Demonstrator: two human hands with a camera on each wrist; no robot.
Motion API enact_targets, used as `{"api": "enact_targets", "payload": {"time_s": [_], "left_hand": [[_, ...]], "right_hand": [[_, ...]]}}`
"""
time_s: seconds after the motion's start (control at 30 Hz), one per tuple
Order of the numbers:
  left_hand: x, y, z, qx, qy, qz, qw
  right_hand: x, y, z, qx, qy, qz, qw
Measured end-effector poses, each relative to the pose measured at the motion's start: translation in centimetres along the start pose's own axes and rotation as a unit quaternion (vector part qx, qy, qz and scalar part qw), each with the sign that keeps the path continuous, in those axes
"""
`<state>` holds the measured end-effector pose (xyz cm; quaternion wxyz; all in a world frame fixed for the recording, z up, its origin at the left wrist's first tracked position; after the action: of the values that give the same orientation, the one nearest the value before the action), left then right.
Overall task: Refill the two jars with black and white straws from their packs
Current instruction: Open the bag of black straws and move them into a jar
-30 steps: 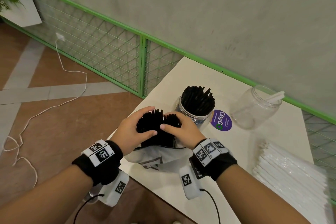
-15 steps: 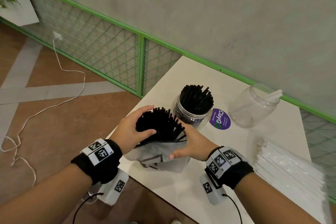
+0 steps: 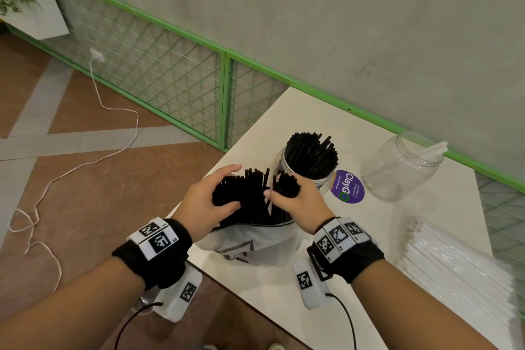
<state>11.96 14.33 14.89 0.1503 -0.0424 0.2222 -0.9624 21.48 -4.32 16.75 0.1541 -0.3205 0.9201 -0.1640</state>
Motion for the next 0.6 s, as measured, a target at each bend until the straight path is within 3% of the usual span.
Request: {"api": "enact_targets", "payload": {"time_s": [0.17,0.43,0.6], "left_hand": [[0.2,0.1,0.0,0.004,0.001,0.001,1.0],[0.5,0.0,0.2,-0.013,0.004,-0.005,1.0],[0.4,-0.1,0.1,-0.016,-0.005,-0.01,1.0]], "right_hand": [[0.4,-1.7,-0.5,-0.024,-0.025,0.082,0.996],[4.2,1.5,5.1,-0.025,0.068,0.089,0.993],[3.2,-0.2,2.4,-0.027,0.043,0.093,0.994]]}}
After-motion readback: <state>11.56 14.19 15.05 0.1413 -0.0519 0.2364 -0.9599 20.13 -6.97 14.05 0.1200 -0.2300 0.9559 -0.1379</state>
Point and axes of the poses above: each hand's wrist, its own x-axis away from the middle knuckle, its own y-axis out of the palm, z = x × y, the point moved 2 cm from there along -x, towards the middle knuckle, and after that the axes turned 10 degrees about -y, right-handed, at the moved point
